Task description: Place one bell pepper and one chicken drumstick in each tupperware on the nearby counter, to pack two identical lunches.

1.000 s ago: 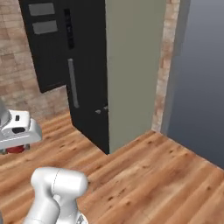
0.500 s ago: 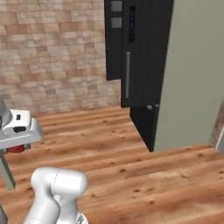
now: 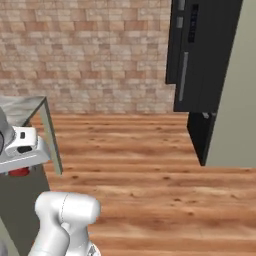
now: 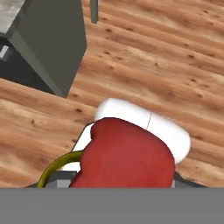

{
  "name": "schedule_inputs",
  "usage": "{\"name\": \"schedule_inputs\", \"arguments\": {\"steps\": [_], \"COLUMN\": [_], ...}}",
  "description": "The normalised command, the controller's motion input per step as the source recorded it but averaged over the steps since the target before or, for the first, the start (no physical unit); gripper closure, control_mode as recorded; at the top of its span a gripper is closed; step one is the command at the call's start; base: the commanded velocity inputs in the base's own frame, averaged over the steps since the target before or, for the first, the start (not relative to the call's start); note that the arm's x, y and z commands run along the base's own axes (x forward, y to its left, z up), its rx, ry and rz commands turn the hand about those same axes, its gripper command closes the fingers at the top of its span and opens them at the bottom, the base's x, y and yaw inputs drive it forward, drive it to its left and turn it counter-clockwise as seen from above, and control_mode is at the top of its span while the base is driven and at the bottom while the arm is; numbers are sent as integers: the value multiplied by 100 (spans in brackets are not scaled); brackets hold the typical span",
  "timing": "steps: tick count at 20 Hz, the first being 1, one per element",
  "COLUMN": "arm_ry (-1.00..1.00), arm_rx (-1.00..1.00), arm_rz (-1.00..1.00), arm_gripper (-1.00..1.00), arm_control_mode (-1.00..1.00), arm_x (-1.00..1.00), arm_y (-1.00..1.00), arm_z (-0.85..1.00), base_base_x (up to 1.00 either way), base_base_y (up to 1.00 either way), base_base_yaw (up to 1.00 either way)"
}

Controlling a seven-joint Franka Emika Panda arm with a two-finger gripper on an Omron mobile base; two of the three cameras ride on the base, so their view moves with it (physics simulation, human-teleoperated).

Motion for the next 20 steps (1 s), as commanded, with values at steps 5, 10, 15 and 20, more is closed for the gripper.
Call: {"name": "schedule_inputs", "arguments": {"steps": [5, 10, 15, 20], "arm_ry": [0, 0, 0, 0], "arm_rx": [0, 0, 0, 0], "arm_rz": [0, 0, 0, 0], "arm_gripper": [100, 100, 100, 100], "arm_control_mode": [100, 100, 100, 100], "arm_x": [0, 0, 0, 0], "arm_y": [0, 0, 0, 0], "arm_z": [0, 0, 0, 0], "base_base_x": [-100, -13, 32, 22], "base_base_y": [19, 90, 100, 100], "base_base_yaw": [36, 15, 1, 0]}}
